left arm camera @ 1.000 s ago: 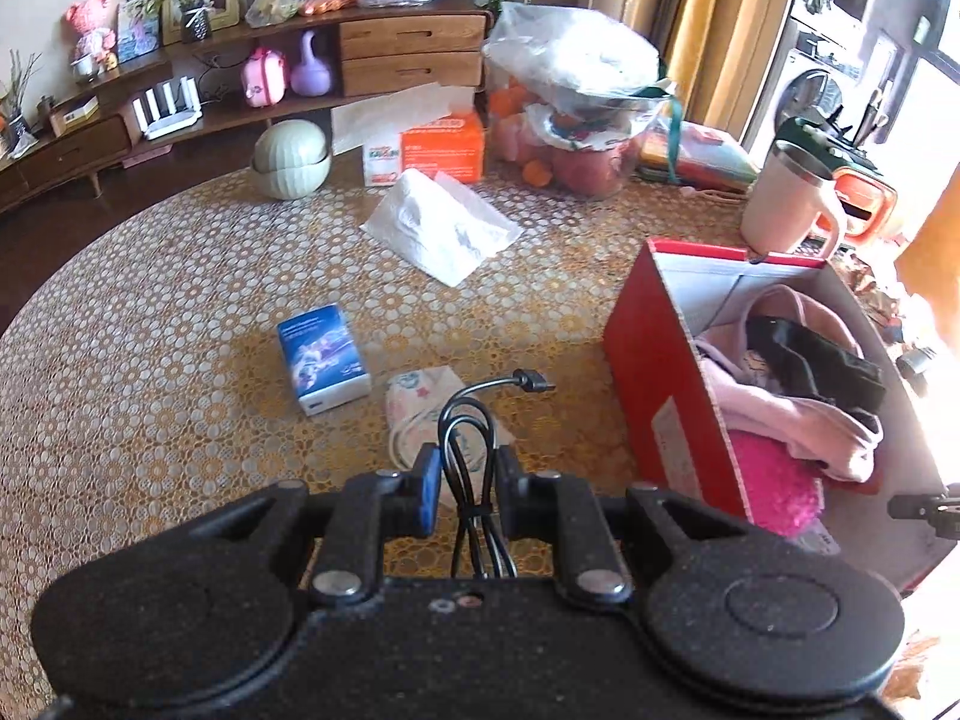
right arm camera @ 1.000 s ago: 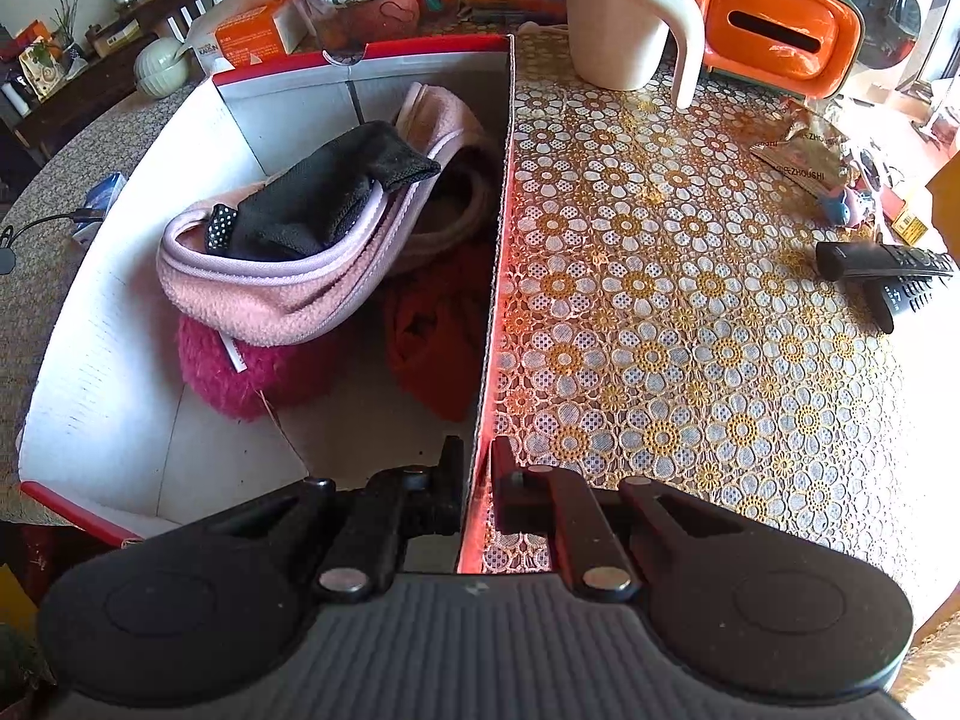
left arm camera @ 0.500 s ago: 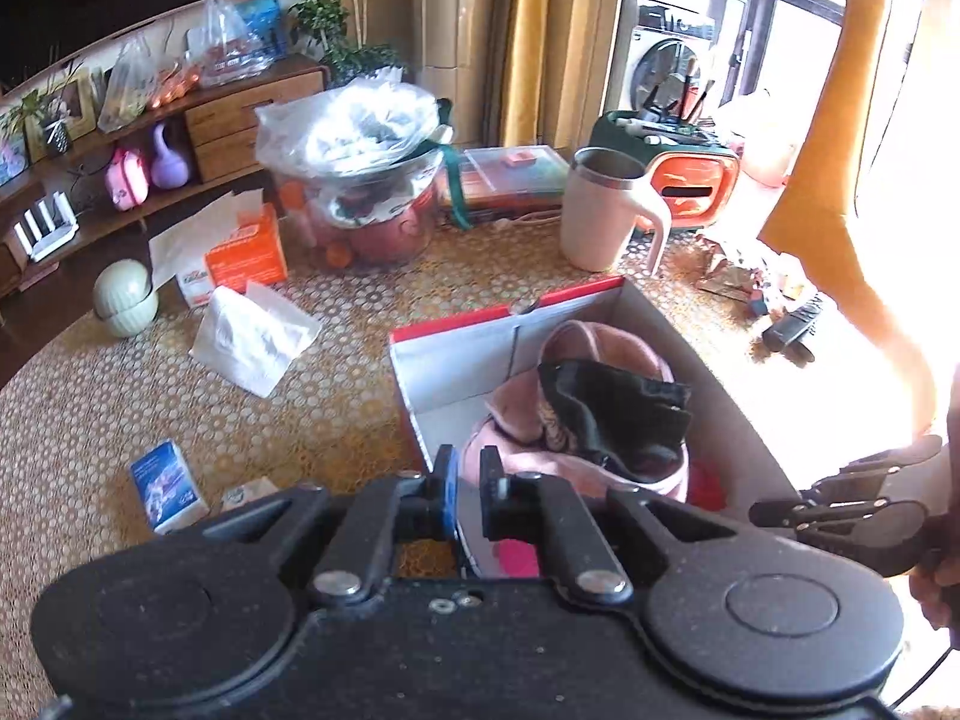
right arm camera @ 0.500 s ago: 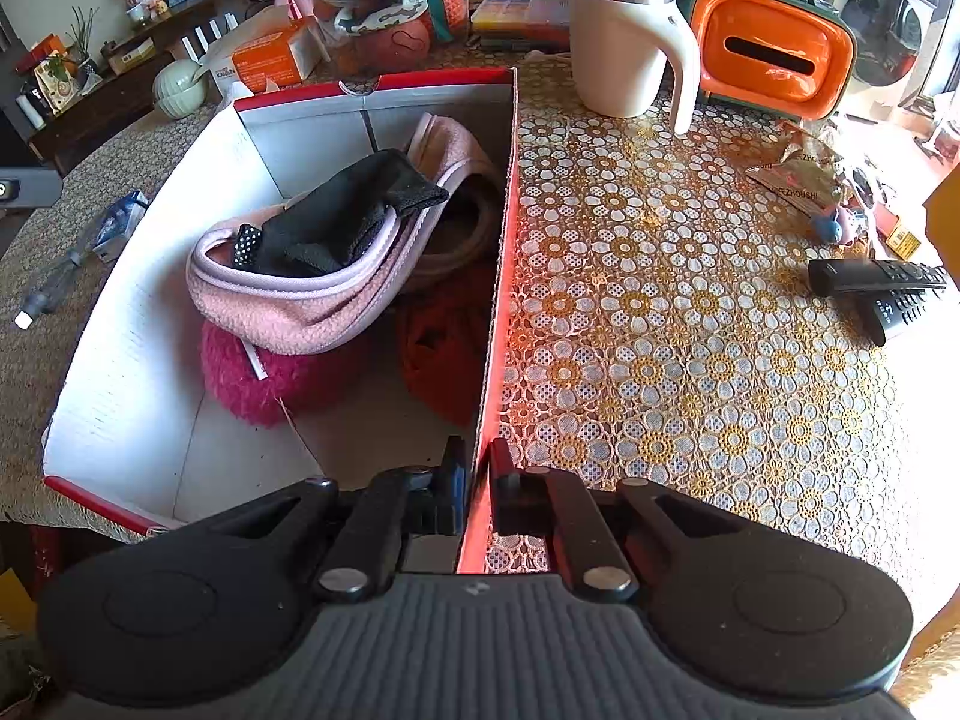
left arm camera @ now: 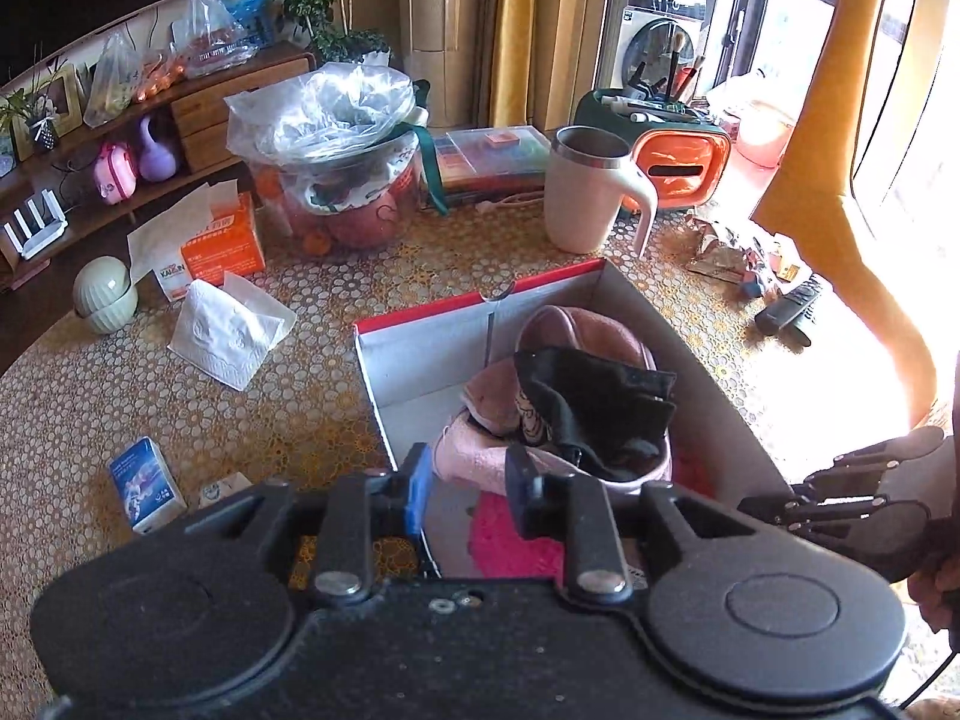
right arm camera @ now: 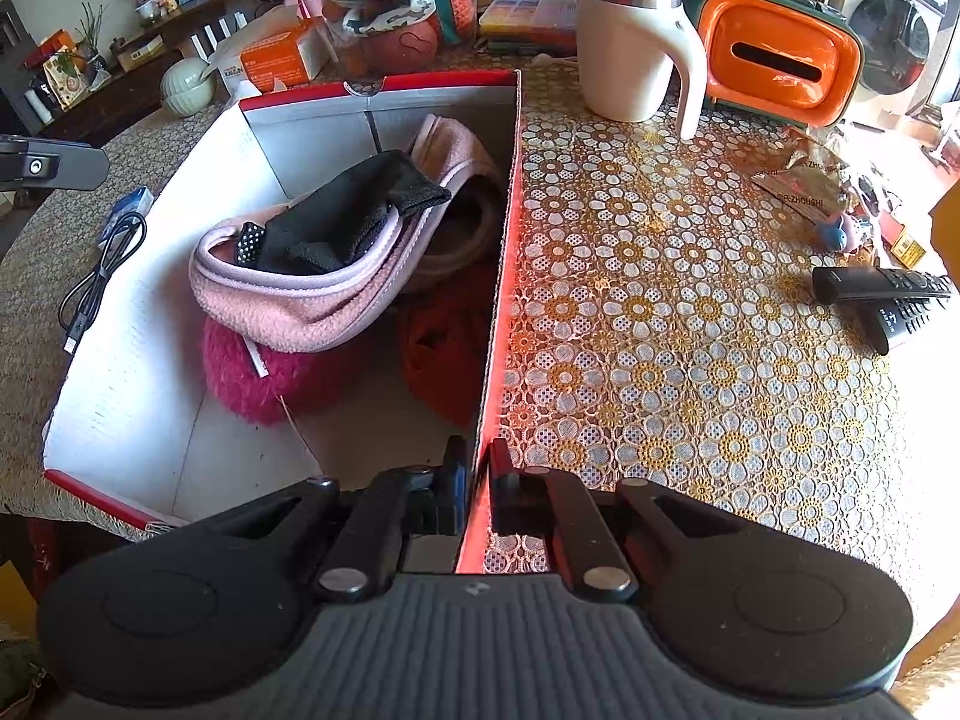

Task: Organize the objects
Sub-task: 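Carry the black cable with the left gripper into the shoebox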

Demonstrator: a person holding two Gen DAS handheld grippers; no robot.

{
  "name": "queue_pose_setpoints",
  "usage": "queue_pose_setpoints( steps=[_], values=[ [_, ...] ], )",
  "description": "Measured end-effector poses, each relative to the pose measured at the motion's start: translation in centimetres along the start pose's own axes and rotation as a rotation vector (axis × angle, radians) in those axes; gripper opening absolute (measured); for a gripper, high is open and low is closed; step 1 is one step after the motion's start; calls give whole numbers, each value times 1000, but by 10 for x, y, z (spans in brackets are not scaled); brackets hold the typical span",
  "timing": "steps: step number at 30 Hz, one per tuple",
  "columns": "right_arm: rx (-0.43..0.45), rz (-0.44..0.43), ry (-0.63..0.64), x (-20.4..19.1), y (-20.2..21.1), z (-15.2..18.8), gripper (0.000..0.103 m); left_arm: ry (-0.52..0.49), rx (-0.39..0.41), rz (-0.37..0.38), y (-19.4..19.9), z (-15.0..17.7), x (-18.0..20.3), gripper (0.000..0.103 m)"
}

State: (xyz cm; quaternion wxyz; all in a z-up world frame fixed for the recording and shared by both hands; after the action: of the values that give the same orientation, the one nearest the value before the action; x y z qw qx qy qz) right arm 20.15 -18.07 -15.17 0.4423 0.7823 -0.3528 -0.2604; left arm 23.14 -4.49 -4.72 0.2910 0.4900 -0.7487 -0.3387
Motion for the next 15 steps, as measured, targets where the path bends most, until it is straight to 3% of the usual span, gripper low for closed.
queue_pose_setpoints(
  steps=[4, 9, 15],
  values=[
    [-2, -3, -2, 0, 0, 0, 7, -22, 5, -70, -1, 8, -6, 80],
    [-3, -2, -3, 0, 0, 0, 7, -14, -61, -75, -19, 23, -13, 71],
    [-5, -1, -5, 0, 0, 0, 7, 26, -116, -62, -36, 37, -21, 41]
  ],
)
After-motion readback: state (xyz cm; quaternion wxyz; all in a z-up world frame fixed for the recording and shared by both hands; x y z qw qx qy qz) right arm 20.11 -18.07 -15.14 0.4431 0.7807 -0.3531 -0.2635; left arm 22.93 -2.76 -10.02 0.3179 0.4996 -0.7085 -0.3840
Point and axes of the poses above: each gripper's, at about its wrist camera, not at the fingertips, and y roughly against the way its jaws point, x to its right, z to its underside, the point moved 7 cm from there along -y, roughly the way its jaws point, and after that the axes turned 8 degrees about z, right-handed, at the moved point
